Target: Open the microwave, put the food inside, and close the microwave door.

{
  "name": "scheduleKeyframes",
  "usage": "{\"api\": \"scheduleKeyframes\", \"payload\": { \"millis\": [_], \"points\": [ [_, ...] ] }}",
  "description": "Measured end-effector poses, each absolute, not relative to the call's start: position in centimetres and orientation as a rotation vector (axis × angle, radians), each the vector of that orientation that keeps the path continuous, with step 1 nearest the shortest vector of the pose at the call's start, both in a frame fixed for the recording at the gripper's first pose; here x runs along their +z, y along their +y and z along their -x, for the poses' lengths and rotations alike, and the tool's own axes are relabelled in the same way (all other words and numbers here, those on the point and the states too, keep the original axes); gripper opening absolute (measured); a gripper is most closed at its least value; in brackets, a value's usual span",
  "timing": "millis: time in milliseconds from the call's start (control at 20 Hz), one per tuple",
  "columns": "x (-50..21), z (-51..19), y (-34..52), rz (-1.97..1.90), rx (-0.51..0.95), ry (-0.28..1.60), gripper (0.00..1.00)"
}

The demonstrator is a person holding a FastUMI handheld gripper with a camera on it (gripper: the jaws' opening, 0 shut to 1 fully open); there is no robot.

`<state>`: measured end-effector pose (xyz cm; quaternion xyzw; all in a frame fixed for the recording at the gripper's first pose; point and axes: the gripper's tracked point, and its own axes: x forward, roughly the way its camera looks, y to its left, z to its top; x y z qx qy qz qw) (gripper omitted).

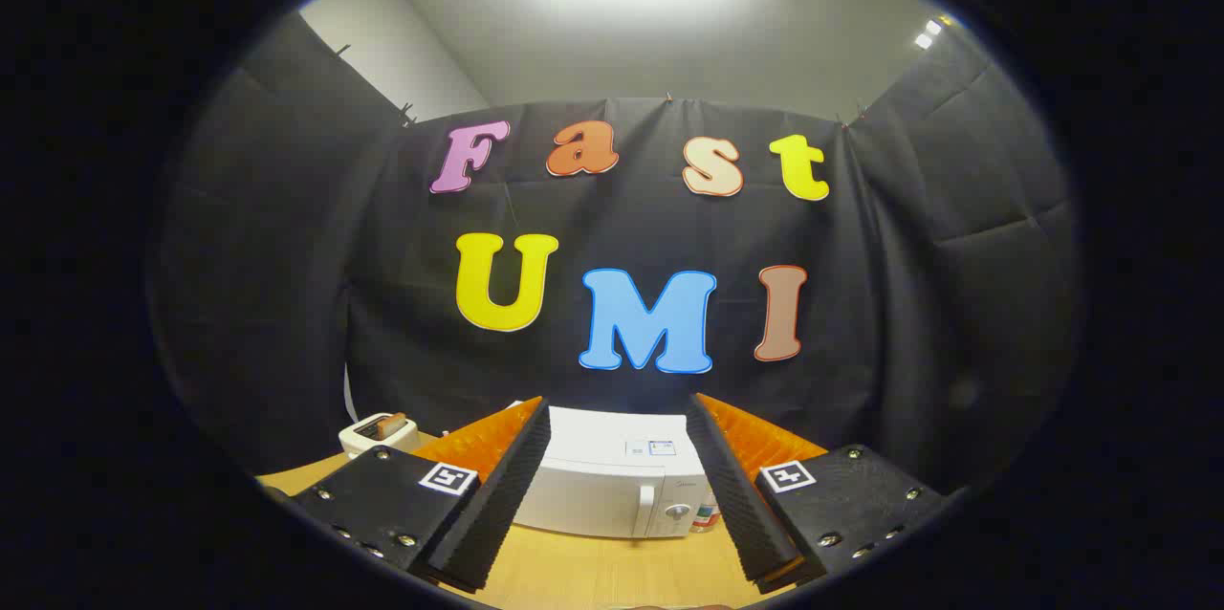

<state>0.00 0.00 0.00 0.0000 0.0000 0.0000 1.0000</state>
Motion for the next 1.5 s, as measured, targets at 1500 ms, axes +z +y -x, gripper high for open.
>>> {"api": "scheduleKeyframes", "payload": {
  "millis": [1500],
  "points": [
    [-1.6,-1.4,2.2,-0.058,0.05,-0.032,0.94]
  ]
}}
